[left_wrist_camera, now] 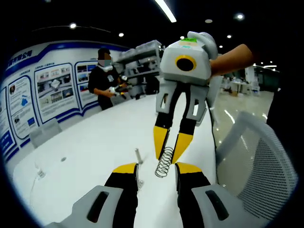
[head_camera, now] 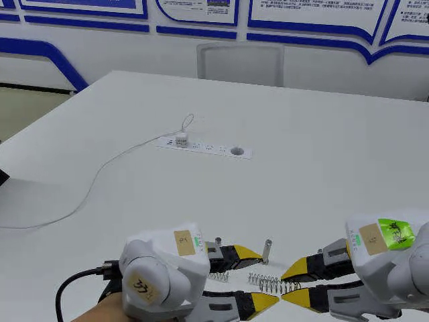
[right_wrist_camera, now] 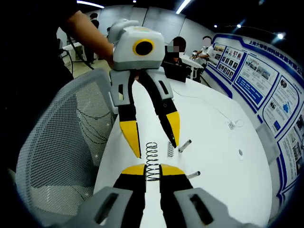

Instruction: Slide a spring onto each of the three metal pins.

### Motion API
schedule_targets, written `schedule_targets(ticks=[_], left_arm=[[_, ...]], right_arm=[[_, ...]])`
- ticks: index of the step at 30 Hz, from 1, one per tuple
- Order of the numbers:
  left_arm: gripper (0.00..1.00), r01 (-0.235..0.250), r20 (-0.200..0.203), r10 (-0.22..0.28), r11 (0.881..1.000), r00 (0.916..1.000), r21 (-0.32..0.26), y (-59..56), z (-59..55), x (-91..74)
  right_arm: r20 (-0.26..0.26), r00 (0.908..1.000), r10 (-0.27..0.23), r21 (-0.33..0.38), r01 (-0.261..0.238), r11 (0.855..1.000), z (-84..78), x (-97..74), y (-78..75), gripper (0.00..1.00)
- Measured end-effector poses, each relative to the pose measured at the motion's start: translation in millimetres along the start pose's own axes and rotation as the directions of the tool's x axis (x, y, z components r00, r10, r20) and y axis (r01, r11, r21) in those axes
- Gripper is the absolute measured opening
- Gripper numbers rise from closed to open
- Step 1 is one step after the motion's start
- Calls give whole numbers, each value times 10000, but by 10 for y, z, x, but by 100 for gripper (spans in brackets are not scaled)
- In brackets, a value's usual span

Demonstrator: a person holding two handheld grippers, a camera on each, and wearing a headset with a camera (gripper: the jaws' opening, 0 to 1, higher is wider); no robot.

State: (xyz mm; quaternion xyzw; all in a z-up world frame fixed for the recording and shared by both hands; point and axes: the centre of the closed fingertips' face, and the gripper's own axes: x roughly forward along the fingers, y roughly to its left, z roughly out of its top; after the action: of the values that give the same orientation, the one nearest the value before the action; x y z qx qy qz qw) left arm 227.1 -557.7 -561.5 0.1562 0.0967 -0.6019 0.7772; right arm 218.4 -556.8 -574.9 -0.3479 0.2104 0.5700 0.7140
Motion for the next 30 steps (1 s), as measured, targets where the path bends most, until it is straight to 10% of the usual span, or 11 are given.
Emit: schedule_targets(ticks=[11,30], left_arm=[[13,572,-342,-563,9980,9978,272,-65,-60,3],[10,943,-628,-840,9783,9945,1845,-118,-15,74]], right_arm=[[96,9999,69,-197,-67,9998,78,19,-3,10],[166,9999,12,-110,-11,9999,32,-30,-8,11]])
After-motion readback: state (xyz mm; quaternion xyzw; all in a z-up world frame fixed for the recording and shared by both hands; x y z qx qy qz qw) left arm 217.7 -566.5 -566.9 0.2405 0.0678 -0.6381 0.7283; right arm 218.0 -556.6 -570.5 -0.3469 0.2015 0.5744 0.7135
